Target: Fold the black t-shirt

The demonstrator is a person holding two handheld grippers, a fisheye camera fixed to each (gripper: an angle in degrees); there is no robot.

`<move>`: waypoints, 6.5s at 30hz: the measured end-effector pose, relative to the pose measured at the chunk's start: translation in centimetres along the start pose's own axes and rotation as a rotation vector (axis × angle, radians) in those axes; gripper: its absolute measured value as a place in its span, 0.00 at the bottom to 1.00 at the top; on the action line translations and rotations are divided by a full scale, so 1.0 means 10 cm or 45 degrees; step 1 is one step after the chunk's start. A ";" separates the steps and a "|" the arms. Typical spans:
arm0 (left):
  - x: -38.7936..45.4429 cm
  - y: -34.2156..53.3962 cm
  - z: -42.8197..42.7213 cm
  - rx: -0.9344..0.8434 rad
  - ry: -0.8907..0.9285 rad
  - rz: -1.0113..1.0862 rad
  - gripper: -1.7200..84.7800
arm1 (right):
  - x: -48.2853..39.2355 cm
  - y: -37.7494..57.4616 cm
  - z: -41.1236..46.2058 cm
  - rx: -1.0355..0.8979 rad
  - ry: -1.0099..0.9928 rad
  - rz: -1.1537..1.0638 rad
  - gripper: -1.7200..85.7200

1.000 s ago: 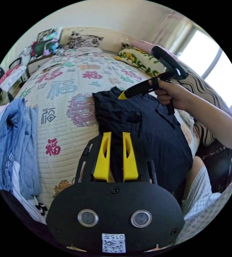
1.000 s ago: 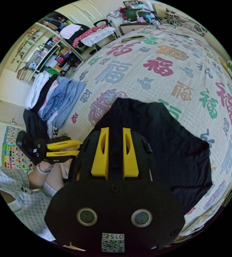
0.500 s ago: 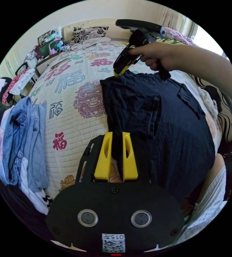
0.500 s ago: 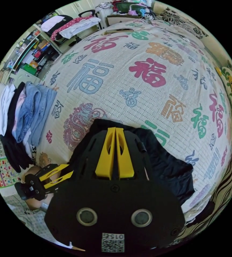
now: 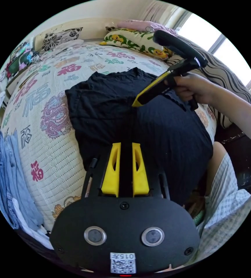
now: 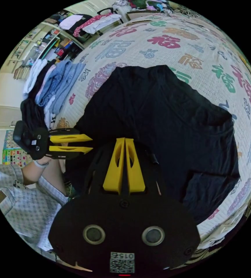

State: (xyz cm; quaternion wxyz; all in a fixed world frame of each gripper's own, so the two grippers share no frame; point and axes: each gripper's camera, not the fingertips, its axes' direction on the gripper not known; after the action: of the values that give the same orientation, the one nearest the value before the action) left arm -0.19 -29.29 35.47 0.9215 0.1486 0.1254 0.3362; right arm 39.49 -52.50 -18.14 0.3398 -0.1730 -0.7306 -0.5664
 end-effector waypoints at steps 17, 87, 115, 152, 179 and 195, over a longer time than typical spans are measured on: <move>-0.79 -1.83 0.42 -0.163 -0.030 0.027 0.15 | 0.87 0.66 -1.15 0.077 0.286 0.395 0.15; -0.15 0.64 -0.42 0.000 0.127 -0.385 0.12 | -0.34 6.21 -3.09 0.597 -0.156 0.743 0.11; -1.64 1.00 -0.55 0.121 0.210 -0.638 0.11 | 0.43 6.41 -3.30 0.406 -0.043 0.858 0.10; -0.82 1.70 -0.31 -0.289 0.232 -0.695 0.10 | 0.25 6.81 -2.37 0.294 -0.242 0.908 0.09; -1.28 0.84 -0.08 -0.176 0.161 -0.520 0.05 | 1.16 4.86 -1.56 0.277 -0.072 0.835 0.03; 0.02 2.03 -0.27 -0.243 0.185 -0.281 0.12 | -0.23 4.64 -0.44 0.182 0.054 0.491 0.03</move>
State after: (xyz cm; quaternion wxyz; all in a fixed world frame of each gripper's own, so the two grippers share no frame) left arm -12.74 -13.86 40.25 0.9513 0.0212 0.1747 0.2533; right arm 72.05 -42.54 13.71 0.4686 -0.2732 -0.7151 -0.4410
